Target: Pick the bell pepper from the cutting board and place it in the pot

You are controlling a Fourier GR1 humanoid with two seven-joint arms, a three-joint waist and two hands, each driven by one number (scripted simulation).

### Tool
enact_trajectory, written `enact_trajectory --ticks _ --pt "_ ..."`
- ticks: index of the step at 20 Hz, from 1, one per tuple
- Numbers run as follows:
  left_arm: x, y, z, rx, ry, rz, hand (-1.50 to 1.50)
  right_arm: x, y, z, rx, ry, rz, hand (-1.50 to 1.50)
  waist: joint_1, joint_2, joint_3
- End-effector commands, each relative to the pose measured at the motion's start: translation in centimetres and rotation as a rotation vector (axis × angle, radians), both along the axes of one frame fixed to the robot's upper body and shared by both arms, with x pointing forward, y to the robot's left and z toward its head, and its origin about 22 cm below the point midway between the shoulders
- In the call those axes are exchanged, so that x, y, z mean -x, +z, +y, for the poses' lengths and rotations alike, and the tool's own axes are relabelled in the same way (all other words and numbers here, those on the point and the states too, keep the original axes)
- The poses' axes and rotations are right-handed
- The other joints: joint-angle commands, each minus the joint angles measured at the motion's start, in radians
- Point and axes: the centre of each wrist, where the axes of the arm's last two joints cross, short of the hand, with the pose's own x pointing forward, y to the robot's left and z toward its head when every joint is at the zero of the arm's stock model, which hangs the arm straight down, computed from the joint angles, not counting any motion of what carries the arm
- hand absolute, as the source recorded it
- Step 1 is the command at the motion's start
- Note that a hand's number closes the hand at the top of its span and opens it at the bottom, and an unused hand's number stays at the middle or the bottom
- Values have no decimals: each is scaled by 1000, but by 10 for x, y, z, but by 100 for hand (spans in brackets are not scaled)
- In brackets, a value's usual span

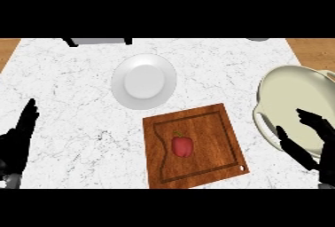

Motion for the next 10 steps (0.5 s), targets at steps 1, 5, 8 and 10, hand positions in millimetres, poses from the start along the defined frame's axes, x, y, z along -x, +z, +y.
enact_trajectory --ticks 1,5,8,10 --pt "4 -5 0 28 16 35 0 33 -16 -14 349 -132 -63 -150 -28 -11 3" --pt "11 -2 2 38 -28 64 0 66 -41 51 332 -181 -143 -150 22 -7 9" --pt "9 -5 -12 50 -48 44 0 100 -52 74 353 -187 -76 -150 28 2 8" --pt "2 9 -5 39 -39 41 0 117 -60 93 337 -187 -8 -150 41 8 9"
